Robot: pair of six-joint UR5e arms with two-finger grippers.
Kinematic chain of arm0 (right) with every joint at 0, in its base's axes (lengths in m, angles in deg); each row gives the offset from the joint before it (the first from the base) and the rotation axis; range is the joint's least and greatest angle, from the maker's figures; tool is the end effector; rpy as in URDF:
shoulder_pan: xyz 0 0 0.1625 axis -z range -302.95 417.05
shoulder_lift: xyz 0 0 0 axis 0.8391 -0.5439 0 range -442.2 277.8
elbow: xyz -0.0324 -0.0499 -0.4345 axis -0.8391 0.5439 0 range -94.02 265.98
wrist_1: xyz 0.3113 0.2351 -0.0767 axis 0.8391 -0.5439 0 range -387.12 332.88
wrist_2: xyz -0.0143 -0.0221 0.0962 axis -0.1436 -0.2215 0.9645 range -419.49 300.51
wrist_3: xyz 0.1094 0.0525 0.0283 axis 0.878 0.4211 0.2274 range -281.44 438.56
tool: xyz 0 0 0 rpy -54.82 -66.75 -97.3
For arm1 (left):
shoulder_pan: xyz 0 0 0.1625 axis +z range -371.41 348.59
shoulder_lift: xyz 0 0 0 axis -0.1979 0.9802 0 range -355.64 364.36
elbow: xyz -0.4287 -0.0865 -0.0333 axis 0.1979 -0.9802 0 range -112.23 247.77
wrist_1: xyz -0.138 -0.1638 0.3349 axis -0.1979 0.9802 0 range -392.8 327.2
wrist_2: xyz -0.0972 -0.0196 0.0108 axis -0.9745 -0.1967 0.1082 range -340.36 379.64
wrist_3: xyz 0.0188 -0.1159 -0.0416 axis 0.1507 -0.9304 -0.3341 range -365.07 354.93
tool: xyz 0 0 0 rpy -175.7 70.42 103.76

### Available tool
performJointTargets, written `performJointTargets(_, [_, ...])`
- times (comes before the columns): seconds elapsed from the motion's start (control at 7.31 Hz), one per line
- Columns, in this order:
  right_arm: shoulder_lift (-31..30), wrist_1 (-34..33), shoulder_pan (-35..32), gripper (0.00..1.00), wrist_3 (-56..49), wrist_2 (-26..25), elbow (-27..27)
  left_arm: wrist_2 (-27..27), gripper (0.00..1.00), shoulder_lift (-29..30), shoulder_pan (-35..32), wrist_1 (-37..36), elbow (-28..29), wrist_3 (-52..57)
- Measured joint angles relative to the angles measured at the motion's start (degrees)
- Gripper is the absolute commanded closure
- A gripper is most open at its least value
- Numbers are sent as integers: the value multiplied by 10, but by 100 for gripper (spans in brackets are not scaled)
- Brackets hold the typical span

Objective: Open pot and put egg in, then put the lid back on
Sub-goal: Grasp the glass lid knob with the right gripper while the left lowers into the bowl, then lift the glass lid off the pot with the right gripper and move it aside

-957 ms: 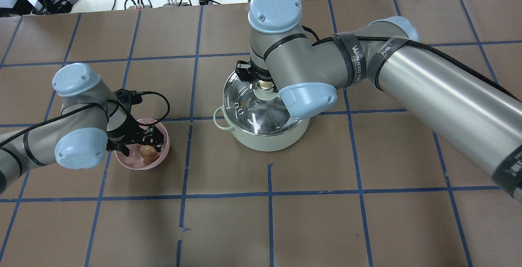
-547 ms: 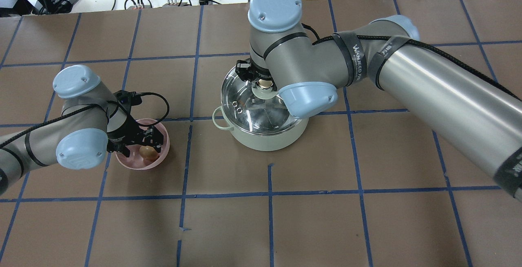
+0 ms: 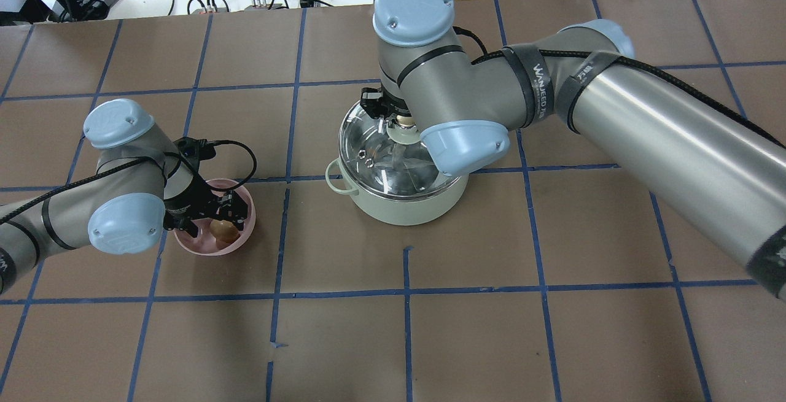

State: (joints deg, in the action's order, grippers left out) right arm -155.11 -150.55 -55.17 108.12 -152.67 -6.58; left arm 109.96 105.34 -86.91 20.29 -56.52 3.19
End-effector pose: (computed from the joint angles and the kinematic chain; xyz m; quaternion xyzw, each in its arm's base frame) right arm 0.3470 -0.5151 0.3586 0.0669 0.9901 -0.1199 0.0275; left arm -0.0211 -0.4473 0.1893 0.0542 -0.9959 -0.0720 0.0117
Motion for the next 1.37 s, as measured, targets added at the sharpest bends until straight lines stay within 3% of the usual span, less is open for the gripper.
performJointTargets(0.68, [-29,16,16,47,-9,-6,4,0,13,6,0,-2,-1,0])
performJointTargets(0.82, [-41,27,35,48,-28,-4,5,0,26,7,0,-2,-2,0])
performJointTargets(0.96, [-58,43,67,48,-57,-2,4,0,48,8,0,-2,-2,0])
performJointTargets(1.09, [-74,59,101,49,-89,0,3,0,83,9,0,-2,-1,1])
performJointTargets(1.37, [-99,87,165,49,-148,-1,2,0,96,8,-2,-2,-1,-2])
